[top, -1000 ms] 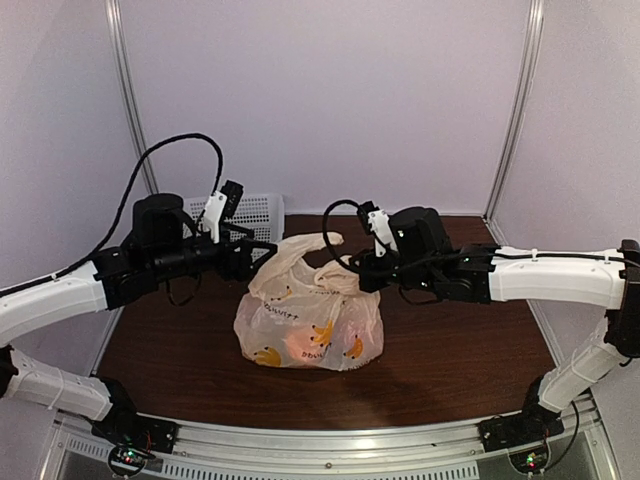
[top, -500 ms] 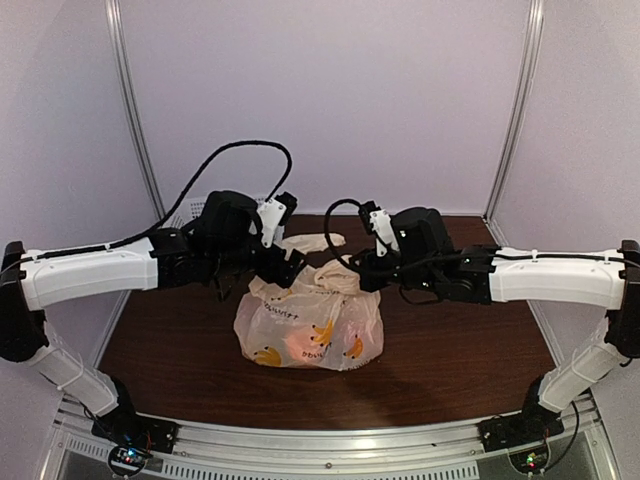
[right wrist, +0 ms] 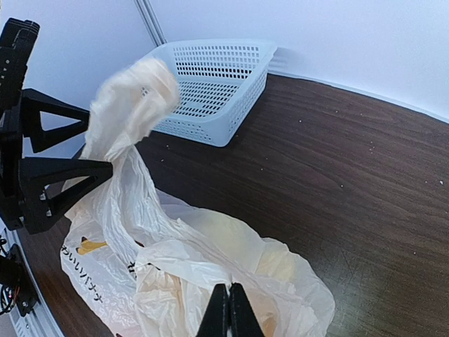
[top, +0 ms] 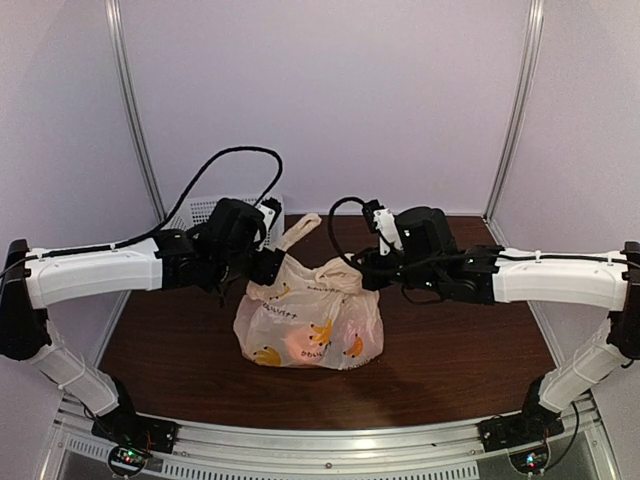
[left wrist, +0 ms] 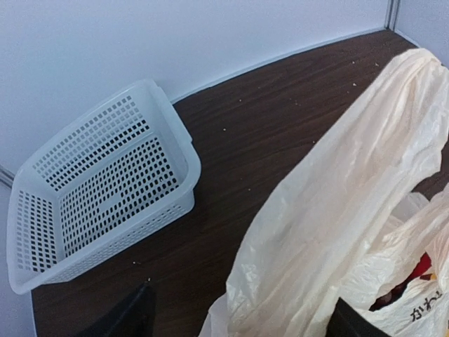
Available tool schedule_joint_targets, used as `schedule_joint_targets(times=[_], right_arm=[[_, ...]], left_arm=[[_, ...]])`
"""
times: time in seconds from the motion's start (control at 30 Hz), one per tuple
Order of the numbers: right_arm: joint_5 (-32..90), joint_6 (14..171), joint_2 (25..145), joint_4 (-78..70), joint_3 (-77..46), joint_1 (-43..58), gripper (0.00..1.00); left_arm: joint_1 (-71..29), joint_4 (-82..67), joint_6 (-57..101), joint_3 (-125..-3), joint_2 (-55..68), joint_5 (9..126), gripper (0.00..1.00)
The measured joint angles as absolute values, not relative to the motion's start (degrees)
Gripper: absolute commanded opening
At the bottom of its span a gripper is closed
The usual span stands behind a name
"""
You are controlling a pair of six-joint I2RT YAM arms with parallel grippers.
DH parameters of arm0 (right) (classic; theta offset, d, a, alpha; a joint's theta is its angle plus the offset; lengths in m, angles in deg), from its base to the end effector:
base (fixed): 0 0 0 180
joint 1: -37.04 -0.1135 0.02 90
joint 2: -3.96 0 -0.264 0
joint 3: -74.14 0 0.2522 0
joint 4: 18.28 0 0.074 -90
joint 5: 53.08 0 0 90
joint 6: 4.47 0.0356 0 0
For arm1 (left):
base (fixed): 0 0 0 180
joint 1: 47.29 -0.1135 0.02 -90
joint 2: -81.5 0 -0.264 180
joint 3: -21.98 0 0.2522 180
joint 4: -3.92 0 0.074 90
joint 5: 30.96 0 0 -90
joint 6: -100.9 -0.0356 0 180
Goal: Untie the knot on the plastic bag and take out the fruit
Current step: Adjust the takeout bag at the center of the board.
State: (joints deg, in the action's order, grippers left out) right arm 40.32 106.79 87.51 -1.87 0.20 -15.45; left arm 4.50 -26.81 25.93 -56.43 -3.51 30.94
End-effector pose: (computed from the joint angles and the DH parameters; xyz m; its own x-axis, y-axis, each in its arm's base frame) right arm 0.2071 0.2664 0.2857 -0.5243 -0.0886 -0.8469 -0.6109 0.7320 0.3016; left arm 0.2181 -0.2500 0.2836 -0.4819 0.2424 -0.8420 0.3484 0.9348 0.0696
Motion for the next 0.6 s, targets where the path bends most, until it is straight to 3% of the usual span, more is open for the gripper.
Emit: schedule_joint_targets(times=[0.07, 0.2, 0.27, 0.43, 0.6], right_arm=[[40.35, 106.92, 87.05, -2.06, 0.87, -15.23, 0.0], [40.7, 107.42, 86.29, -2.21, 1.46, -14.72, 0.0], [41.0, 108.08, 85.74, -2.26, 1.66, -14.35, 0.0], [41.57, 109.37, 84.21, -2.91, 1.75, -12.25, 0.0], [41.66, 109.3, 84.17, -1.95, -1.71, -9.81, 0.0]], left_arm=[[4.28, -27.18, 26.76, -56.4, -2.86, 30.53, 0.54], [3.34, -27.23, 27.63, -56.12, -0.45, 31.55, 0.22], [2.38, -26.68, 28.09, -55.92, 0.7, 32.95, 0.13], [-1.36, -23.84, 27.87, -55.84, 2.1, 40.71, 0.0], [-3.55, -20.63, 27.83, -56.21, 2.1, 47.75, 0.0]])
